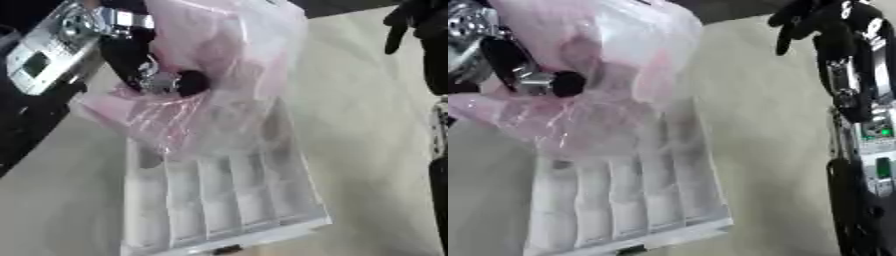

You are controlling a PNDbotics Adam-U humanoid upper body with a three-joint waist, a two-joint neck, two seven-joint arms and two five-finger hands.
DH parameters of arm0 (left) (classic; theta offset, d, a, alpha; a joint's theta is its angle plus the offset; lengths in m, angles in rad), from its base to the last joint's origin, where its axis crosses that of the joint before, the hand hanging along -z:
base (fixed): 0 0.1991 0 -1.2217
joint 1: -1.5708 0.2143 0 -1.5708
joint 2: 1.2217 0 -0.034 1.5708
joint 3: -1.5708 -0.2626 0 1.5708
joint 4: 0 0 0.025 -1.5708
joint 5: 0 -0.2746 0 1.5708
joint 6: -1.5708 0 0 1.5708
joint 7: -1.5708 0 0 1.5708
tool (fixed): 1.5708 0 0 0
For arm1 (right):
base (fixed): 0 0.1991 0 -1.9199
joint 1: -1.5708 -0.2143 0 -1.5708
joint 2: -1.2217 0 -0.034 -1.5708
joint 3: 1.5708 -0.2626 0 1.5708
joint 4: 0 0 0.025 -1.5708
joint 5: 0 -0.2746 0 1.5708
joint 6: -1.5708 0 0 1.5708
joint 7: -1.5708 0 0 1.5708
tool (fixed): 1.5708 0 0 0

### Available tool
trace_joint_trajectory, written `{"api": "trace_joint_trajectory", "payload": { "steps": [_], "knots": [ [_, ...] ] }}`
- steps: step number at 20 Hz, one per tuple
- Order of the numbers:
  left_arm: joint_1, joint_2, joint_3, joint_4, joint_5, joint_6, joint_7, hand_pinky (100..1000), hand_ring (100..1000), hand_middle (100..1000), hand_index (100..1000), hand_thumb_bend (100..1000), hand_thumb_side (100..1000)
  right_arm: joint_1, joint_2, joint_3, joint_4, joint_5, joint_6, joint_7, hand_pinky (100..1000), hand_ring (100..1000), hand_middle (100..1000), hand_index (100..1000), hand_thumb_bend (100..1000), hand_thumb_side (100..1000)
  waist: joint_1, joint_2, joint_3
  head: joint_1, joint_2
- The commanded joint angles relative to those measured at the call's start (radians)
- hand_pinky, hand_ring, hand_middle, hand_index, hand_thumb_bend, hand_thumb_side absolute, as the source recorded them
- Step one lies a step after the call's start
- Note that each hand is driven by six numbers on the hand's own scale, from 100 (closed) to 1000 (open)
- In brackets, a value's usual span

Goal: Pick up objects on the table and place them in the box.

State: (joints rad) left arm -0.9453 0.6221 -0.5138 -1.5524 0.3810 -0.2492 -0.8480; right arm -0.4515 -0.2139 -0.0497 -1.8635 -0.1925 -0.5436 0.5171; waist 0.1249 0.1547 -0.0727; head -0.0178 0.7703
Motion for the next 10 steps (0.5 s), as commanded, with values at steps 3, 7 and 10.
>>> {"api": "trace_joint_trajectory", "payload": {
  "steps": [3,7,10],
  "knots": [
    [-0.030,-0.017,-0.025,0.008,-0.089,-0.056,-0.057,531,724,754,800,100,759,-0.015,-0.006,0.002,-0.013,0.004,-0.001,-0.004,337,598,797,587,100,622,-0.008,-0.019,-0.003,-0.010,0.000],
    [-0.027,-0.012,-0.025,0.012,-0.177,-0.089,-0.059,551,734,767,812,100,730,-0.016,-0.006,0.002,-0.013,0.005,-0.001,-0.005,337,598,797,587,100,622,-0.006,-0.018,-0.004,-0.008,0.000],
    [-0.025,-0.004,-0.038,0.020,-0.232,-0.114,-0.059,579,746,779,818,100,702,-0.017,-0.007,0.001,-0.014,0.005,-0.001,-0.006,337,599,797,587,100,622,-0.006,-0.018,-0.005,-0.006,0.000]
  ]
}}
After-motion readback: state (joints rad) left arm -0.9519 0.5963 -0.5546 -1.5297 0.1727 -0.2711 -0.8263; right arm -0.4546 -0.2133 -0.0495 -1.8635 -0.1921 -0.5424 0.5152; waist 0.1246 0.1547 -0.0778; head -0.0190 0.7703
